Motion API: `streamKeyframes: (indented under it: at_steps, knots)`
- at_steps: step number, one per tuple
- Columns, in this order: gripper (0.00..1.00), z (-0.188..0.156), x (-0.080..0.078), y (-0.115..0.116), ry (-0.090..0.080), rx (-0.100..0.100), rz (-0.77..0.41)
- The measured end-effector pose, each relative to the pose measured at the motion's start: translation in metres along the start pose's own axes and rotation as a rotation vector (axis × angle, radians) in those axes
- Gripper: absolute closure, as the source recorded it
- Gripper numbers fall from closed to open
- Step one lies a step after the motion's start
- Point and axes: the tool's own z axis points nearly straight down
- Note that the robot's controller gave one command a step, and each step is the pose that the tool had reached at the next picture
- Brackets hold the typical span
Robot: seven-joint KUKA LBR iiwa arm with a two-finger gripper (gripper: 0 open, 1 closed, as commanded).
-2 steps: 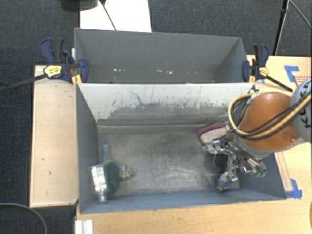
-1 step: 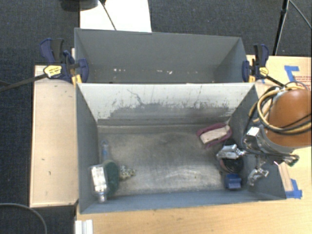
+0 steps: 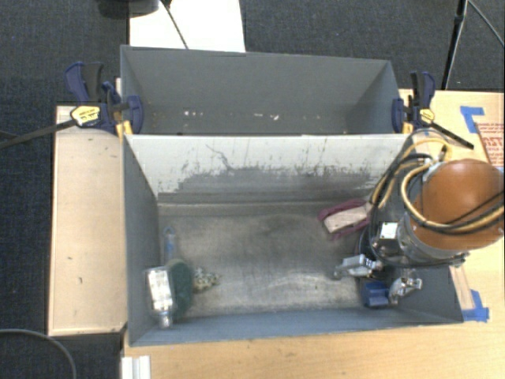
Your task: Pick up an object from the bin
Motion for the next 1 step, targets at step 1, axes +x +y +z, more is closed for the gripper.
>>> streamKeyframes:
  at_steps: [1]
  knots:
    - [0.00,0.0000,-0.0072,0.0026,0.019,0.003,-0.006]
